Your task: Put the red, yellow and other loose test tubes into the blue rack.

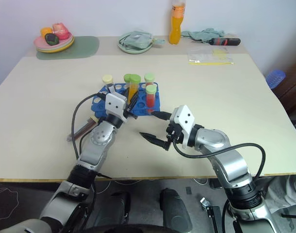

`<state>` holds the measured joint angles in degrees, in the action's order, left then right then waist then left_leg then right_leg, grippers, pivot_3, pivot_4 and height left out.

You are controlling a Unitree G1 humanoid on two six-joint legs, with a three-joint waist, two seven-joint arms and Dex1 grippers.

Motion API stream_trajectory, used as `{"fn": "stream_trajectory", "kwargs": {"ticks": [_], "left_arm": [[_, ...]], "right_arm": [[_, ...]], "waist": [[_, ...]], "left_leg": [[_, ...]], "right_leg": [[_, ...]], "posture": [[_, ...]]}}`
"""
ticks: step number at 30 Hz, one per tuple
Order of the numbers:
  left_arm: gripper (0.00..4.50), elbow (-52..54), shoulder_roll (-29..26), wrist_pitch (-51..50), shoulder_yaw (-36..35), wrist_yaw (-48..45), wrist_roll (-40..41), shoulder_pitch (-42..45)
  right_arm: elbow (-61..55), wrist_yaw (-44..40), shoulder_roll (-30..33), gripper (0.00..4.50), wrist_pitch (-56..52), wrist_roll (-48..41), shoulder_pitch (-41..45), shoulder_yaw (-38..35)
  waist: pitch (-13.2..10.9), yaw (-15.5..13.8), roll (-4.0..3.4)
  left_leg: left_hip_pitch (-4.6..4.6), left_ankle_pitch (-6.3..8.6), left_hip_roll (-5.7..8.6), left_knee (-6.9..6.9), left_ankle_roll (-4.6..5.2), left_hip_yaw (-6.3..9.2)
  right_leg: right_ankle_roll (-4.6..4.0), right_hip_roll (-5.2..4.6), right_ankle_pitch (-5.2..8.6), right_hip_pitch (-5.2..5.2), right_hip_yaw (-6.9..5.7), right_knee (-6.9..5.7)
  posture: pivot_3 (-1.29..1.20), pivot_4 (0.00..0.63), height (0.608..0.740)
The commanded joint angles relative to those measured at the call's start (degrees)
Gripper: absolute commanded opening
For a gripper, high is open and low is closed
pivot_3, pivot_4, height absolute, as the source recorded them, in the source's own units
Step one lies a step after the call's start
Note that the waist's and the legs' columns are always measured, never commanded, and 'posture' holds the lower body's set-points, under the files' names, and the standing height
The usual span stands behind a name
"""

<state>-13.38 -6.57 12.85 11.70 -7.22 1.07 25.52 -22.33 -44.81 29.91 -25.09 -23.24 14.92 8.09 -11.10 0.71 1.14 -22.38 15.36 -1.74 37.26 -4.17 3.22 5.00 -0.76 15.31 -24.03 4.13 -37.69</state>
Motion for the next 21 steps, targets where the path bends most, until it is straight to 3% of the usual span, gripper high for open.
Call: {"fn": "stream_trajectory", "kwargs": {"ticks": [1,21], "left_arm": [[0.74,-1.2,1.0,2.6,-0.7,-0.9,-0.8,0.7],[0.74,-10.6,5.1,15.1,-6.1,-7.4,3.2,-1.0]], "right_arm": [[-2.2,0.1,0.0,4.24,0.4,-0.4,1.0,-0.9],[-2.8,0.3,-0.2,4.24,0.1,-0.6,1.6,-0.5]], "waist": [[0.0,0.0,0.00],[0.0,0.0,-0.01]], "left_leg": [[0.00,0.00,0.00,0.00,0.00,0.00],[0.01,0.00,0.00,0.01,0.00,0.01]], "right_leg": [[0.00,0.00,0.00,0.00,0.00,0.00],[0.00,0.00,0.00,0.02,-0.02,-0.01]], "posture": [[0.00,0.150,0.740],[0.00,0.150,0.740]]}}
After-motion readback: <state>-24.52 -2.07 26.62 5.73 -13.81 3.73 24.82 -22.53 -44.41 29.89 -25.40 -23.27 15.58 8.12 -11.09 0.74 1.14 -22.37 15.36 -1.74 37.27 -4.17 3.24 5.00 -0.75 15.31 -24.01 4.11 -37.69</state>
